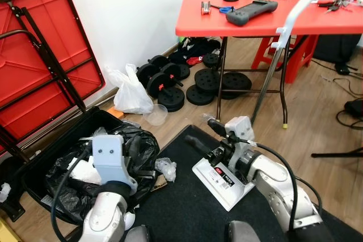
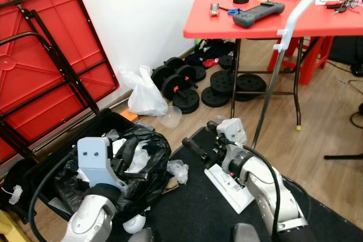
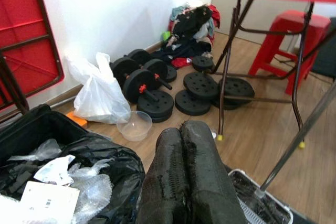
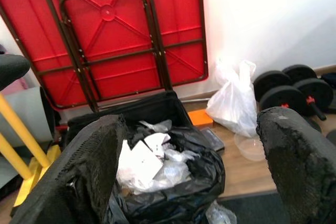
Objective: Sweep floor
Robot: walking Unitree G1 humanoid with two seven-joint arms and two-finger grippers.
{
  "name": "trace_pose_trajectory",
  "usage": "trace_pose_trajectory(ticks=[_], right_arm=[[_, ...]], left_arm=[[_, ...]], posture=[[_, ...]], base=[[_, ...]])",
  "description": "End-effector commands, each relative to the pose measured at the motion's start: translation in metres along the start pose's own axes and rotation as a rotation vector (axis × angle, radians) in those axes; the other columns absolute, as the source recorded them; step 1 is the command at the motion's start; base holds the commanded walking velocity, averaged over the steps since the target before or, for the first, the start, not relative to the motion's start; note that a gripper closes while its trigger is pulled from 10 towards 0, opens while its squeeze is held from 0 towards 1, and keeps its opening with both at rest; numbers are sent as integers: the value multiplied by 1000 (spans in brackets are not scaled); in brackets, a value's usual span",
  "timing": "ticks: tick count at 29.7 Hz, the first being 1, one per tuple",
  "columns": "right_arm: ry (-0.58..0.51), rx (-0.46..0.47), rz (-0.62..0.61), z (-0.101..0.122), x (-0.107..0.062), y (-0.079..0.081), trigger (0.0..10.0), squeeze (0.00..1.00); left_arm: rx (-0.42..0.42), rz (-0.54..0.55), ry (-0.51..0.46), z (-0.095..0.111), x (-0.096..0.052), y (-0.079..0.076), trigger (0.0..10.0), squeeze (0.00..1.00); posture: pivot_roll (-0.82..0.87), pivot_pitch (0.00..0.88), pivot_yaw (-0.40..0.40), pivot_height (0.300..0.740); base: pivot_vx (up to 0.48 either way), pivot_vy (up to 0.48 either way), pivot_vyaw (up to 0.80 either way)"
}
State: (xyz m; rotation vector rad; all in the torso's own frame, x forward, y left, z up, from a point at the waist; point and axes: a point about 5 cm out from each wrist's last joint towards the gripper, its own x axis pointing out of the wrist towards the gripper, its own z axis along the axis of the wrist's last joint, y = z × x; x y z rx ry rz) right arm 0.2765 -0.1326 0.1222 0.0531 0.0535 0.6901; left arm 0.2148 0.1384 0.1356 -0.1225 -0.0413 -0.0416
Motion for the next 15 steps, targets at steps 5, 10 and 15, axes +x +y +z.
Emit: trace_pose_trajectory(ticks=[5,10,15], right_arm=[[-14,1,0,1,1,-2,10000,0],[-14,2,0,1,1,-2,10000,0],[-15,4,0,1,2,-2,10000,0]], left_arm=[[-10,-143,26,-4,0,-6,10000,0],[2,-144,32,-4,0,-5,10000,0],[16,-133,43,-5,1,-4,10000,0]], posture=[[-99,0,13,700],[-102,0,15,710],[-99,0,14,735]], base=[[-288,0,0],[-96,0,0],[0,0,0]])
